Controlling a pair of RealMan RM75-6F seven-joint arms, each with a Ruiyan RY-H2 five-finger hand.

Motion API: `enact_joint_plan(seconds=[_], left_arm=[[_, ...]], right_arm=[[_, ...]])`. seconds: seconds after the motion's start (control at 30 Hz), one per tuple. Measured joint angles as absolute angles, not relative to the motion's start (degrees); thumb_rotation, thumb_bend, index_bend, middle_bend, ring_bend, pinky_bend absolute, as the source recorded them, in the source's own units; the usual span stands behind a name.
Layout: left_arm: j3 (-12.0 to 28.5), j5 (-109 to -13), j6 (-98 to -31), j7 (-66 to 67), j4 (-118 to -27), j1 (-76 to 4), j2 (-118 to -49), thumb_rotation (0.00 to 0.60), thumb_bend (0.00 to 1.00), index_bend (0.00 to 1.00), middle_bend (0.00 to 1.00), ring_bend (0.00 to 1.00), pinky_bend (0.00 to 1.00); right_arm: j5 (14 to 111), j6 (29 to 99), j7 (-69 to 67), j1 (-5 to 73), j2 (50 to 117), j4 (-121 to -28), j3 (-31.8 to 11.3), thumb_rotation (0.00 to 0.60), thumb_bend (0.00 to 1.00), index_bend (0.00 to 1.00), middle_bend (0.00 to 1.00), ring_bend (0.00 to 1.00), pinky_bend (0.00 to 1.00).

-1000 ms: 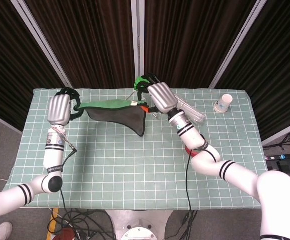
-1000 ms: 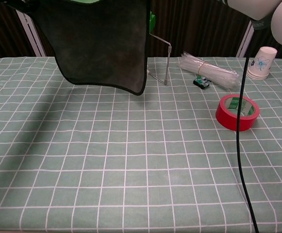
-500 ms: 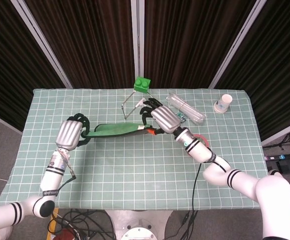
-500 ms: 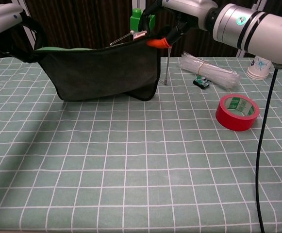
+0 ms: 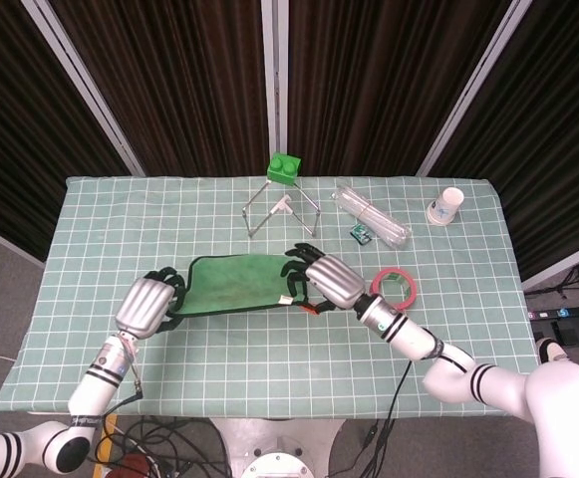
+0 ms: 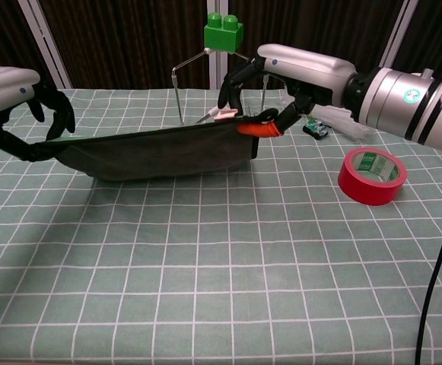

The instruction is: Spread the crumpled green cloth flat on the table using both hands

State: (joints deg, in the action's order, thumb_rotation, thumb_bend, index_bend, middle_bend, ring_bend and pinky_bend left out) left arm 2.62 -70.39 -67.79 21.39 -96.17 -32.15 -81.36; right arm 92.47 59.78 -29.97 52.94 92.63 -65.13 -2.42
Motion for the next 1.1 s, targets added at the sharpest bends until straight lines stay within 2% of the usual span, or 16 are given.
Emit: enact_joint_plan(seconds=[0.37,0.5,0.57,0.63,0.8,0.87,1.0,1.1], left_arm=[[1.01,-68.11,-62.37,24.43,-95.0,-32.59,-83.02,0.6,0.44,0.73,0.41,0.23,0.33],[0.18,-66.27,-59.93,26.22,-95.14,-32.99,-83.19,0.6,0.38,0.66,0.39,0.23,0.33],[-0.01,-65.32,-59.03,26.71,-95.21,-33.19,-83.26,0.6,0.33,0.59,0.38,0.23,0.33],[-0.15,-64.29,-58.21,27.39,-95.45,-33.43,-83.33,0.6,0.23,0.5,0.37,0.23,0.33],[-0.14,-63.29,-57.64,28.39,-96.27,-33.81,-83.45,0.597,0.04,0.36,0.34,0.23,0.33],[-0.11,-62.95,-57.37,28.43,-96.68,-33.9,-83.27,0.568,0.01,0.33,0.33,0.23,0.33],[-0.08,-62.11,-56.46,28.22,-98.12,-34.16,-82.14,0.458,0.0,0.28,0.31,0.21,0.33],[-0.19,-61.92,-55.89,27.68,-99.75,-34.28,-80.79,0.418,0.0,0.27,0.3,0.21,0.33]], right_arm=[[92.57,58.74,-26.12,50.09,94.43,-64.71,0.66,0.6,0.58,0.77,0.31,0.09,0.04],[93.01,58.52,-23.65,49.32,95.1,-64.63,1.54,0.6,0.58,0.77,0.31,0.09,0.04],[93.24,58.52,-22.39,48.87,95.52,-64.56,1.93,0.6,0.58,0.77,0.31,0.09,0.04],[93.55,58.64,-21.08,48.44,95.92,-64.45,2.31,0.6,0.58,0.77,0.31,0.09,0.04],[94.28,59.09,-17.53,47.39,96.95,-64.28,3.14,0.6,0.58,0.77,0.3,0.08,0.03],[94.52,59.28,-15.92,46.87,97.36,-64.38,3.47,0.6,0.58,0.77,0.29,0.08,0.03],[95.11,59.32,-12.93,46.02,97.62,-65.0,4.4,0.6,0.58,0.77,0.28,0.06,0.02],[95.75,59.25,-10.73,45.32,97.51,-65.87,5.39,0.6,0.58,0.77,0.27,0.06,0.02]])
